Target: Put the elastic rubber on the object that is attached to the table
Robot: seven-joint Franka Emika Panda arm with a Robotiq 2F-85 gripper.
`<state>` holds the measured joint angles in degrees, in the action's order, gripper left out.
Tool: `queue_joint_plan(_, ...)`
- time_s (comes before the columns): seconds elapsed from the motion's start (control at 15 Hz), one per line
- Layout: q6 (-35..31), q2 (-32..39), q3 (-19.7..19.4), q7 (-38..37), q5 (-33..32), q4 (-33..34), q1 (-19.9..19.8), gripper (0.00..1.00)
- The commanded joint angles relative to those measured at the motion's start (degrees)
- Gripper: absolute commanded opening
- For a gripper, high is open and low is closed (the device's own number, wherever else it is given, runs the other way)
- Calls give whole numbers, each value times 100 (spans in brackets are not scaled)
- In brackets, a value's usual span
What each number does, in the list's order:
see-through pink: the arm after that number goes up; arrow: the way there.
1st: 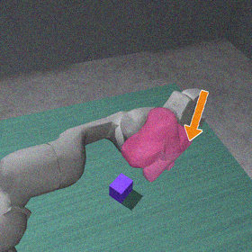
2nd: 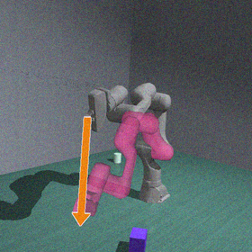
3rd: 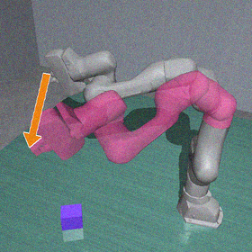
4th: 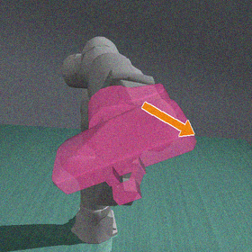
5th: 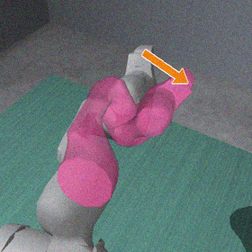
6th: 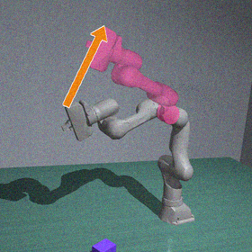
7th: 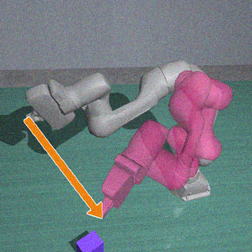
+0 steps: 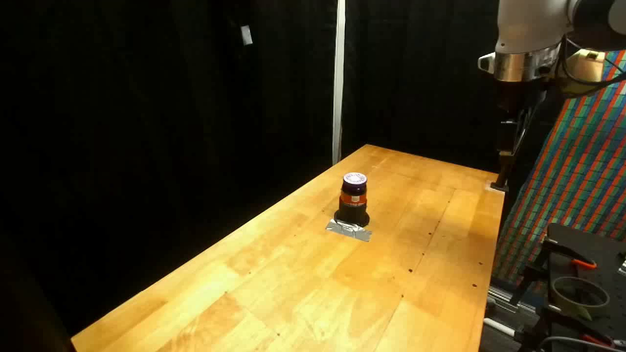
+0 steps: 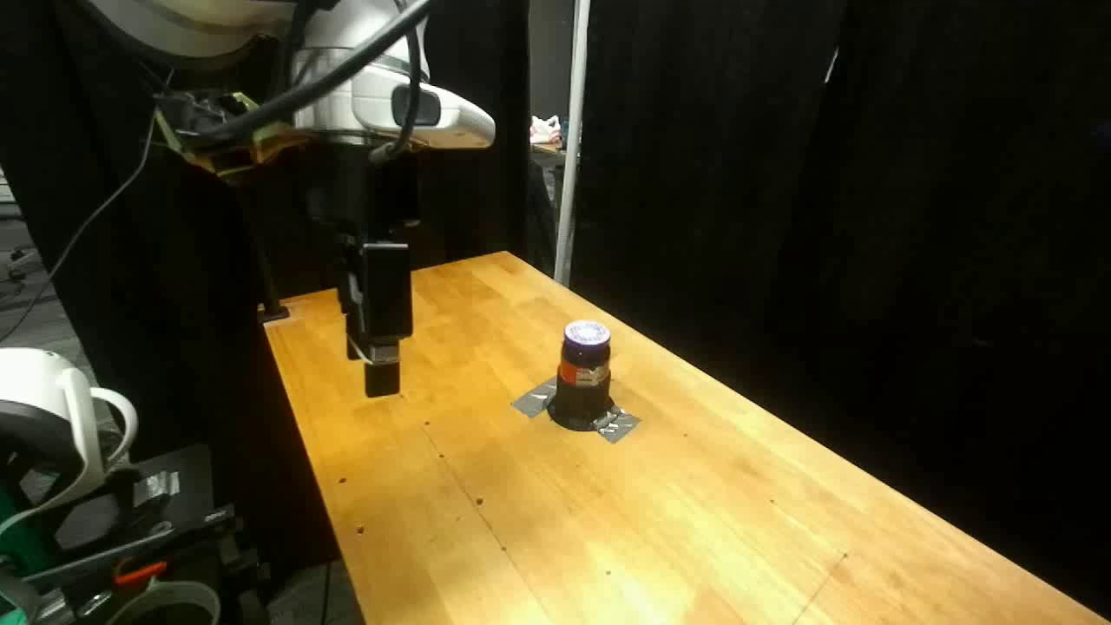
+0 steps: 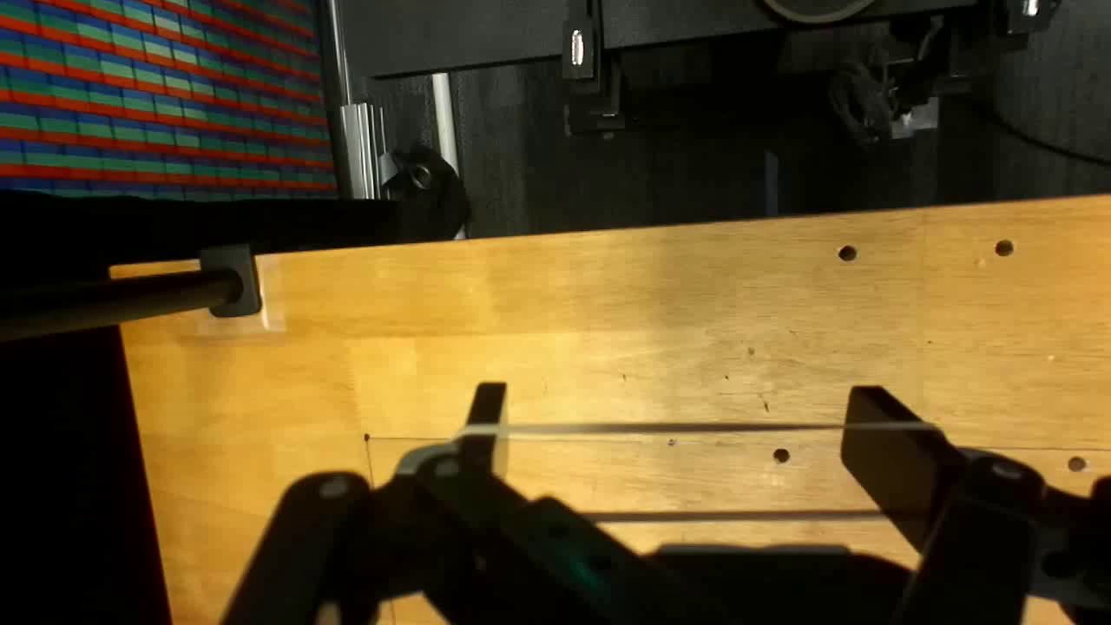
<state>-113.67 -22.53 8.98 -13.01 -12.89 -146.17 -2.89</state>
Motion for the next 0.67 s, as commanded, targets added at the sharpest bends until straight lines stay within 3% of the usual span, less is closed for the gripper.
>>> queue_joint_plan(0.0, 18, 8, -115, -39, -43, 27, 123, 100)
queue_joint_plan(0.27, 18, 3, -115, -39, -43, 47, 122, 100)
queue_joint_plan(0.6, -1018, 1439, -336, 268, 142, 1050, 156, 100)
